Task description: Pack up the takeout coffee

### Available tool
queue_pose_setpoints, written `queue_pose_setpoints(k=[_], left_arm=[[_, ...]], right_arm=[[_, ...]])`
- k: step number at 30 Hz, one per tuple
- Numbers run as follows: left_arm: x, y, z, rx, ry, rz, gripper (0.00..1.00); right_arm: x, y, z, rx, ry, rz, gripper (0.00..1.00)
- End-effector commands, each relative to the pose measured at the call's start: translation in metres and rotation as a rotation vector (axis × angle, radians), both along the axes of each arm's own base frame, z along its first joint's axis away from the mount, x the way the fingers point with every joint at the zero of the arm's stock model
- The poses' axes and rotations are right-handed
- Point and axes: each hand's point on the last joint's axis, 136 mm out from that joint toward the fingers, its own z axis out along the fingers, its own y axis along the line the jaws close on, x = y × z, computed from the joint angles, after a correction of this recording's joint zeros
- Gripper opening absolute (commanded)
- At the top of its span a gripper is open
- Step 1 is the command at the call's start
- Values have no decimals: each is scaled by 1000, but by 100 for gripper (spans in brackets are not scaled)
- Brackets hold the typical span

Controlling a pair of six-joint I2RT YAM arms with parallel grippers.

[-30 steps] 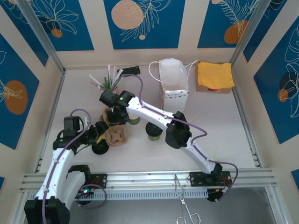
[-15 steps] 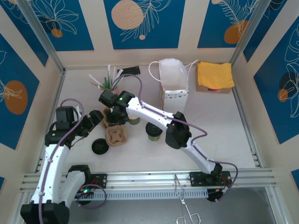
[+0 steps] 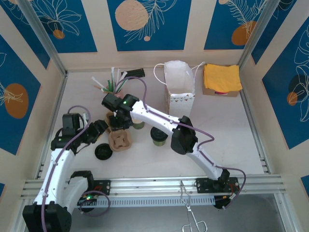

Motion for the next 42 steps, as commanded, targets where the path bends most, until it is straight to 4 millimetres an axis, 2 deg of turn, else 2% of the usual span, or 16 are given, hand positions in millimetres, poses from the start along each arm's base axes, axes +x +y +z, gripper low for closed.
queue_pose_setpoints(k=[1, 11, 19, 24, 26, 30, 34, 39, 42], left_arm=[[11, 7, 3, 66, -43, 0, 52], [38, 21, 0, 138, -80, 20, 45], [54, 10, -11, 59, -60, -18, 37], [55, 10, -13, 60, -56, -19, 35], [54, 10, -14, 56, -54, -22, 25], [54, 7, -17, 41, -42, -27, 15], [53, 7, -16, 34, -44, -27, 12], [51, 5, -16, 26, -44, -32, 14], [51, 4, -16, 19, -43, -31, 15]], right_arm=[[-9, 6, 26, 53, -14, 37, 32], [-15, 12, 30, 71, -21, 69, 32], [-16, 13, 33, 77, -28, 84, 32], [-15, 12, 32, 76, -24, 79, 32], [-15, 12, 31, 73, -23, 77, 32], [-15, 12, 31, 75, -23, 76, 32], [-14, 11, 31, 77, -22, 73, 33], [-13, 13, 33, 88, -26, 69, 43], [-12, 15, 32, 99, -27, 63, 43]])
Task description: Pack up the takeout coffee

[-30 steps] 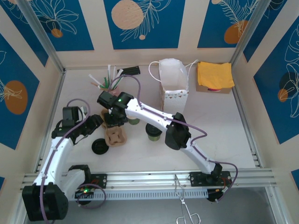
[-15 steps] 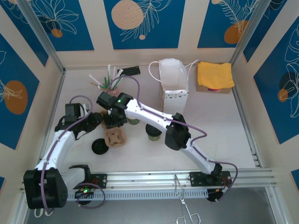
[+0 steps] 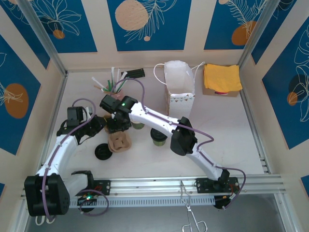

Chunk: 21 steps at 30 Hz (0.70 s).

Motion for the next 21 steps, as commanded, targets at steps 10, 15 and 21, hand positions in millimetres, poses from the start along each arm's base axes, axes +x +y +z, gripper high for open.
queue_pose_setpoints(k=[10, 15, 21], left_arm=[[1, -2, 9, -27, -19, -5, 16], [1, -3, 8, -35, -16, -6, 16], [1, -4, 8, -39, -18, -9, 15]], right_arm=[[-4, 2, 30, 100, 6, -22, 44], [-6, 0, 29, 102, 16, -26, 46], [-6, 2, 25, 107, 27, -29, 46]])
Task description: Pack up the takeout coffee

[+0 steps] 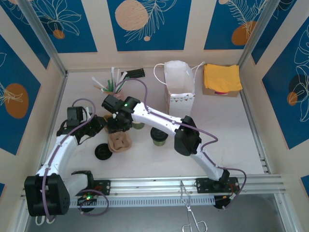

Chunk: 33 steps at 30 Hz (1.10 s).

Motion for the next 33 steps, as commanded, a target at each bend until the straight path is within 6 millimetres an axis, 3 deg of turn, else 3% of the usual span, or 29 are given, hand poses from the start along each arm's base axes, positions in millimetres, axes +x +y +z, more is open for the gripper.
queue_pose_setpoints(k=[1, 15, 33], left_arm=[[1, -4, 8, -32, -21, -14, 15], [2, -5, 10, -44, -26, -13, 14], [2, -4, 8, -36, -25, -17, 14]], right_arm=[[-3, 3, 19, 56, 12, -3, 46], [-4, 1, 10, 54, 55, -25, 48], [1, -10, 15, 49, 36, -44, 47]])
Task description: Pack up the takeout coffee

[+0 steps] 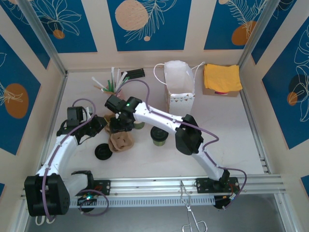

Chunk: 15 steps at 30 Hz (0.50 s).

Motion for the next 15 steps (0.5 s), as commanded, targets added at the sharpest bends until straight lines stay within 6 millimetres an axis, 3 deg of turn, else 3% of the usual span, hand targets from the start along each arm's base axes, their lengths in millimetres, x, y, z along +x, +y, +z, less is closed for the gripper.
queue_pose_setpoints(k=[1, 15], left_arm=[[3, -3, 8, -24, -30, -14, 14], [4, -7, 9, -47, -31, -33, 14]], right_arm=[[-1, 0, 24, 51, -8, -7, 47], [4, 0, 18, 56, -8, 5, 46]])
